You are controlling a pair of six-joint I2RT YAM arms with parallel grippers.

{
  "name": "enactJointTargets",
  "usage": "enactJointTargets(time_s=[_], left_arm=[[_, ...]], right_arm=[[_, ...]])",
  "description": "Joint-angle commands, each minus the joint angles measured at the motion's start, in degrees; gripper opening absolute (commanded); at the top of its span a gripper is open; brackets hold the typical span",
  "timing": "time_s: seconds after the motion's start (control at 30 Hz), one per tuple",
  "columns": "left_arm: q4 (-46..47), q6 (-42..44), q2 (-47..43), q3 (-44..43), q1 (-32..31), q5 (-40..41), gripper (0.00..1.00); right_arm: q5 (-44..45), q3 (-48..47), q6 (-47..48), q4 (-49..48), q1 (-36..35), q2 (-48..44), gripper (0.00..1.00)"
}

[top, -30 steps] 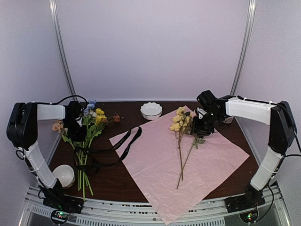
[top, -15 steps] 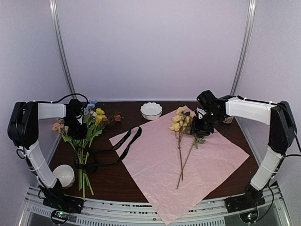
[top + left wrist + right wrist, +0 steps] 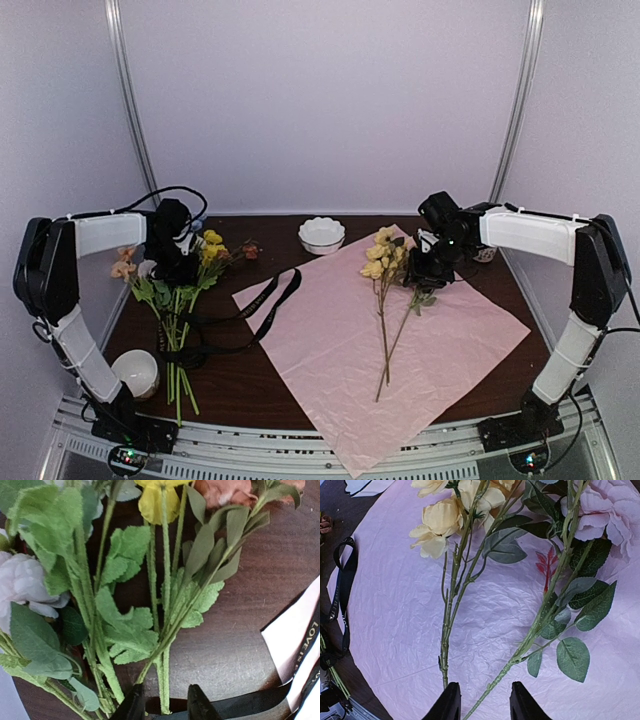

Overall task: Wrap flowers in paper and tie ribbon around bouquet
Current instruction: Pick up the fake flower from the corner of the board, then pass from the left arm to the right

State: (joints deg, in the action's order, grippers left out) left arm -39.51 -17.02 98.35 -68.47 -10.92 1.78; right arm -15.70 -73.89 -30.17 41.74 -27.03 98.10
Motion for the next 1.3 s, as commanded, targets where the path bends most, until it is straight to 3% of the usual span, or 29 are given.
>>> enactJointTargets(time_s=[0.0,0.4,0.47,0.53,0.57,0.73,0.93,1.2,1.27], left_arm=[[-1.08,-0.4,1.9,0.96,-0.66,-1.01,0.37],[1.36,-0.65,9.0,2.18,-1.19,-3.01,0.34],[1.84,-0.86,9.63,2.4,-1.19,-2.46,0.26],[2.58,-1.36,9.02,2.98,-1.21,-1.58,0.05],[3.01,-1.62,8.34,3.17,-1.21,-1.21,0.0],[2.03,-2.4,3.21,1.86,-1.16,2.43,0.0],[9.47,0.71,-14.08,1.71,-1.34,-0.21,0.0],[37.68,9.25,-45.37,14.51,-1.99,-7.44,0.0],[40.59,10.7,-50.54,16.21,-2.13,-9.38,0.0]], right_arm=[[-0.39,-0.31,0.28,-0.67,-0.31,-0.14,0.35],[-0.83,-0.21,0.98,-0.56,-0.31,-0.31,0.35],[-0.63,-0.12,1.2,-0.32,-0.31,-0.46,0.35],[-0.57,-0.03,1.26,-0.19,-0.31,-0.54,0.35],[-0.56,-0.01,1.22,-0.17,-0.31,-0.61,0.35],[-0.58,-0.05,1.13,-0.17,-0.31,-0.89,0.35],[-0.15,-0.12,1.3,0.27,-0.31,-1.16,0.35],[0.17,-0.89,1.52,0.61,-0.31,-1.2,0.35],[-0.02,-1.11,1.52,0.54,-0.33,-1.01,0.35]])
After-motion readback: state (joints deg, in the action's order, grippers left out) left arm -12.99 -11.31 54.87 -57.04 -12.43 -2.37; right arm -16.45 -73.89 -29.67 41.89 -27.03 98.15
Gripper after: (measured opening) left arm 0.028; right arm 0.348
